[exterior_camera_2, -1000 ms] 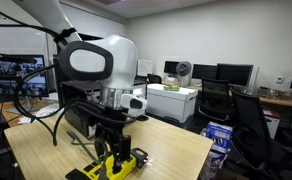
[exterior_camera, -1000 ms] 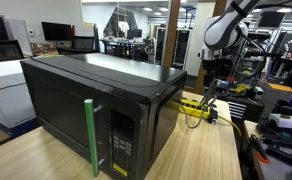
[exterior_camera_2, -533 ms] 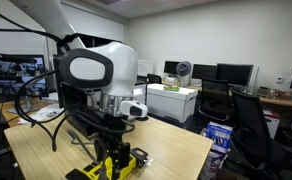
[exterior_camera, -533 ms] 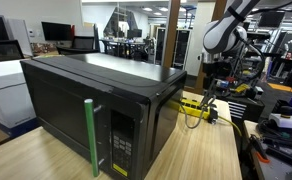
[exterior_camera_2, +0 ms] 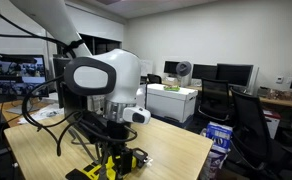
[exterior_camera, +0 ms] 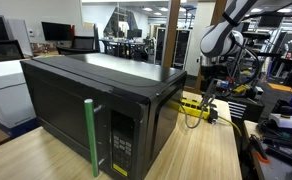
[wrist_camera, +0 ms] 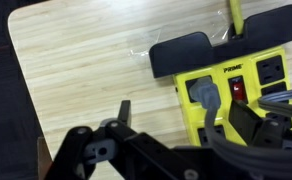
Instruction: Unplug the gray plug from the extension cable and put it on the table
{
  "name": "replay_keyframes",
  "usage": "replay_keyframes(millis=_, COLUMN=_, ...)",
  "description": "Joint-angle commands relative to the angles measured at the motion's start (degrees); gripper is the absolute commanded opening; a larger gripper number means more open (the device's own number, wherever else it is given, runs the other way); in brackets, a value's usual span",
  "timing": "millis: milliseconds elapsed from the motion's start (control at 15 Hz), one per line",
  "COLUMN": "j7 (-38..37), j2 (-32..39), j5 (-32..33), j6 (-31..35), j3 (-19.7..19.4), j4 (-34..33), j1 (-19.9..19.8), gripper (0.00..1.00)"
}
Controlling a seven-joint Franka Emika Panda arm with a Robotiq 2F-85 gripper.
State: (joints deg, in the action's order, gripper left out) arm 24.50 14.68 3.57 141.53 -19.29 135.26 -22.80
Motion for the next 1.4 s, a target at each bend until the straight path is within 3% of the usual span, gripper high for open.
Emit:
replay_keyframes(millis=0, j7=1.88, j2=1.65, j5=-2.49, j6=2.65, j3=1.6, j4=-0.2, j1=-2.08, gripper=1.0)
replay_keyframes(millis=400, j7=0.53, j2=1.25, j5=-3.98, j6=1.32, j3=3.19, j4=0.47, j1=-1.78, gripper=1.0)
replay_keyframes(millis=467, j7=0.12, j2=1.3, j5=-4.24, j6=1.1, j3=3.44, j4=0.23, j1=-1.64, gripper=0.79)
replay_keyframes(millis=800, j7=-1.64, j2=1.45, j5=-4.74, j6=-0.37, j3=3.56, j4=-0.22, j1=-1.26, gripper=0.45)
replay_keyframes(millis=1000, j7=-6.17, j2=1.8, j5=-1.38, j6=-2.22, j3=1.99, j4=-0.46, j1=0.11, gripper=0.23)
replay_keyframes(millis=1200, j7=-10.44, j2=1.94, j5=2.87, j6=-5.75, j3=1.08, j4=-1.35, j1=1.63, gripper=0.04)
replay_keyframes(millis=1333, j7=-12.26, j2=2.24, j5=4.14, j6=-6.62, j3=1.19, j4=-2.08, j1=2.24, gripper=0.07)
